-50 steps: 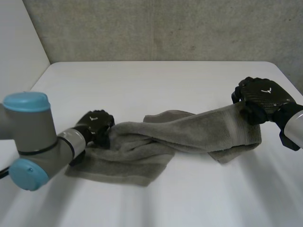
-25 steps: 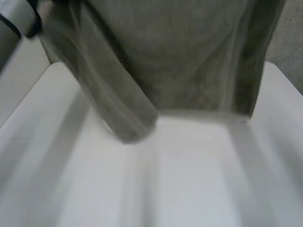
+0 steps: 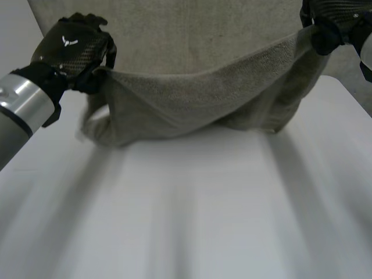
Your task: Fold the towel.
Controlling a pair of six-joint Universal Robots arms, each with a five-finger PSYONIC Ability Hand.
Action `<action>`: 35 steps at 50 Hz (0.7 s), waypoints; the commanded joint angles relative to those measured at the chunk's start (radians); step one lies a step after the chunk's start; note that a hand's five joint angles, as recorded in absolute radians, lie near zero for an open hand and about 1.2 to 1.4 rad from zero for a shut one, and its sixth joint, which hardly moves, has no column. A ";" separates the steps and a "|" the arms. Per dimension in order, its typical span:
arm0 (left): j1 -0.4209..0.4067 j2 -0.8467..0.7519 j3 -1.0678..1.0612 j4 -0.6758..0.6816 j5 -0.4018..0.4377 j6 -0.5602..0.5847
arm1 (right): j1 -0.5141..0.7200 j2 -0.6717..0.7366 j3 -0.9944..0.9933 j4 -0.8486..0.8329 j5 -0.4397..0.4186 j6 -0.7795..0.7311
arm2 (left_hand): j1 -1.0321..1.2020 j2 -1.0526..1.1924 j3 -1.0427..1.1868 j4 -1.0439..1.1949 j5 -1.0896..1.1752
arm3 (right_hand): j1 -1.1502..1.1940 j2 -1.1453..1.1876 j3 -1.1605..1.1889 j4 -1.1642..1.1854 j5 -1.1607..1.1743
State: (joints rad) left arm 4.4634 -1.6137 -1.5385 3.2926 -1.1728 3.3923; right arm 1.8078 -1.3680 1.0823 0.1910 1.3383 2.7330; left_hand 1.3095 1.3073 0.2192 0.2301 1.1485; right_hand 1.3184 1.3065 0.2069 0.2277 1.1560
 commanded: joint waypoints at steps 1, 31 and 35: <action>0.031 0.077 -0.119 0.005 -0.004 -0.004 | -0.001 -0.178 0.350 -0.235 -0.004 0.013 | 0.087 0.089 -0.045 -0.056 0.073 | 0.078 0.090 -0.032 -0.053 0.066; 0.027 -0.012 -0.397 0.036 -0.002 -0.001 | -0.205 -0.253 0.804 -0.380 -0.177 -0.006 | -0.162 -0.160 -0.045 -0.056 -0.176 | 0.078 0.090 -0.032 -0.053 0.066; 0.030 -0.043 -0.397 0.041 -0.002 -0.001 | -0.222 -0.255 0.806 -0.380 -0.180 -0.002 | -0.227 -0.225 -0.045 -0.056 -0.240 | 0.078 0.090 -0.032 -0.053 0.066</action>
State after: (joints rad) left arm 4.4903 -1.6254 -1.9381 3.3294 -1.1738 3.3913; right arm 1.6074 -1.6212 1.8931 -0.1899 1.1593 2.7265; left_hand 1.1227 1.1218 0.2192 0.2301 0.9525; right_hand 1.3184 1.3065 0.2069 0.2277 1.1562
